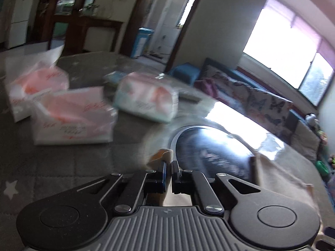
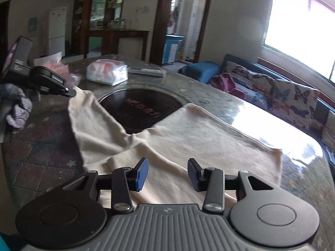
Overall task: Fold clothes
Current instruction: 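Fold the held side over the back with the left gripper and release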
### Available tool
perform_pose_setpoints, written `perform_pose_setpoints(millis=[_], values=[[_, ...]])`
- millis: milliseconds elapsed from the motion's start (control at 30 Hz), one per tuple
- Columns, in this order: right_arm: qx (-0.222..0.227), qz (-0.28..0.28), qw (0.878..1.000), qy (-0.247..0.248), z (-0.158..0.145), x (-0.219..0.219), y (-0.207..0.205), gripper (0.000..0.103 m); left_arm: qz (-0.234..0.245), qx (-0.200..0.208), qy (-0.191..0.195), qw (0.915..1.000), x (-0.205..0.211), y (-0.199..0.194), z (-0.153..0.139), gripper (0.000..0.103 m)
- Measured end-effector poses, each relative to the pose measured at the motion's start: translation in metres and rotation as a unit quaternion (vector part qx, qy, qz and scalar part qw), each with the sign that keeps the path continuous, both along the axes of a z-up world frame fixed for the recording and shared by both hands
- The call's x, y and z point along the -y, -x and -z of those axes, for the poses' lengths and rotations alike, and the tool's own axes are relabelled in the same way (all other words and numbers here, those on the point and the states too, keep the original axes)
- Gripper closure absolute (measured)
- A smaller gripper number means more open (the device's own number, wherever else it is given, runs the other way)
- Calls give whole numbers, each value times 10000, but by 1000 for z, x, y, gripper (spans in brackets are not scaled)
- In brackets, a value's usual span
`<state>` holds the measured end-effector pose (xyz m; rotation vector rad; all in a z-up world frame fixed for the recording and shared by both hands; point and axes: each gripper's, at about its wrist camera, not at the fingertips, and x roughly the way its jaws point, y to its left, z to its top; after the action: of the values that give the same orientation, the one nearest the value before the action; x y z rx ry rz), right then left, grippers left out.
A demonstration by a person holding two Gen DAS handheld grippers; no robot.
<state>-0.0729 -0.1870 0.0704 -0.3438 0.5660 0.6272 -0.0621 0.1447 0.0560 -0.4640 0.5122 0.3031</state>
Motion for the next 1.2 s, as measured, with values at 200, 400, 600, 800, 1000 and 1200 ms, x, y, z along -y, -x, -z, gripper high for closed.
perform_pose_setpoints(millis=[200,400,600,800,1000,1200], values=[[-35,547,9982,-253,-1,34,-3,61,1146,519,-112,9920,65,-6,-39,98],[-59,1052,9932,-491,-2,73,-2,62,2343,836,48,9686,140,-17,-55,98],[-113,1527,9858,-688,-2,111,-2,63,3255,699,260,9426,203,-30,-42,98],[-161,1847,9799,-741,2,133,-3,63,3802,285,183,9243,245,-32,-9,98],[-273,1997,9762,-799,6,142,-8,63,4089,-6,83,9126,257,-28,9,93],[-460,1812,9788,-836,10,127,-10,63,4056,-10,-61,9140,239,-20,7,61]])
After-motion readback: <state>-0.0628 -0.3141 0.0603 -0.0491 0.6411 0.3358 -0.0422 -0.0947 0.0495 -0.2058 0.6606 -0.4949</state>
